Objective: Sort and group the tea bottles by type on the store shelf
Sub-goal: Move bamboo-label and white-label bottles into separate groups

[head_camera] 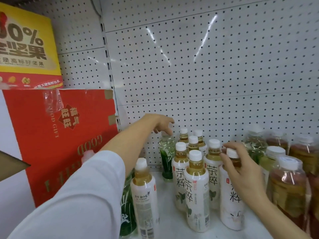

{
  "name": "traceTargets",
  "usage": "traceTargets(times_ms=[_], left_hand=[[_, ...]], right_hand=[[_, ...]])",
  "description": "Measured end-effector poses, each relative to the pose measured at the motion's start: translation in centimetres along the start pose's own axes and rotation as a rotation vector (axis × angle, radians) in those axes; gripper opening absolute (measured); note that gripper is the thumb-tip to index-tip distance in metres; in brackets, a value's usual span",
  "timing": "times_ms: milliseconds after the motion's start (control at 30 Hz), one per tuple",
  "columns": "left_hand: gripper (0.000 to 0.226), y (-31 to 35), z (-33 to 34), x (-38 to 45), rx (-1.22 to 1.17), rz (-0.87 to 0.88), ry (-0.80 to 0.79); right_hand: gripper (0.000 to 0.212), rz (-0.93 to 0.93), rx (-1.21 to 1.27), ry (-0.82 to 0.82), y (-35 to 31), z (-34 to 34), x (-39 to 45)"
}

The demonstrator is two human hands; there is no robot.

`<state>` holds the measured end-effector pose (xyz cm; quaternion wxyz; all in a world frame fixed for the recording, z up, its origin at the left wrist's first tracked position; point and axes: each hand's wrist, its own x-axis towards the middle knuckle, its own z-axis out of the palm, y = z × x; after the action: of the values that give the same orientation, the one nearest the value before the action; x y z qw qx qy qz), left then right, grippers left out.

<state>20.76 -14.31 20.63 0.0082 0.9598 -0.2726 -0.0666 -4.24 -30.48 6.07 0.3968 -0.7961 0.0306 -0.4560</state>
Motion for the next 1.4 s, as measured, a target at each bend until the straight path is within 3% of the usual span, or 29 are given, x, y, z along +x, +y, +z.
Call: traceTargets(times_ms=[200,367,533,700,867,1000,1167,1400], left_hand=[[0.031,1.2,0.6,1.0,0.077,-0.012,-0.022],[0.016,-1.3,-0.3,0.0,0.096,-0.080,-0.062],[0.016,-5.0,-0.3,-0.9,0.057,-0.185,-0.081],[0.014,-5.2,0.8,-0.6,0.024,-0.120,-0.028],[0.037,0.4,0.1,-2.2,0.353,0.055,0.048],[0.041,6.8,-0.4,-4.2,0.287,0.276,0.214],[0.049,15.6,0.7,-3.5,0.218,0.473,0.256],[0.063,25.0,3.5,-1.0,0.079,0.532,0.193]], right_hand=[[0.086,0.281,0.266,-0.083,1.6,0.3,-3.6],[0.071,0.440,0.267,-0.111,3.4,1.4,-5.0],[0.070,0.415,0.292,-0.114,3.6,2.9,-5.4],[0.067,0.385,0.280,-0.104,3.9,3.2,-5.5],[0.067,0.362,0.252,-0.137,4.3,2.7,-5.6],[0.072,0.303,0.139,-0.153,4.4,2.2,-6.2],[0.099,0.138,0.021,-0.132,3.7,1.3,-7.1],[0.083,-0.181,-0.326,-0.126,3.8,-2.3,-7.1]])
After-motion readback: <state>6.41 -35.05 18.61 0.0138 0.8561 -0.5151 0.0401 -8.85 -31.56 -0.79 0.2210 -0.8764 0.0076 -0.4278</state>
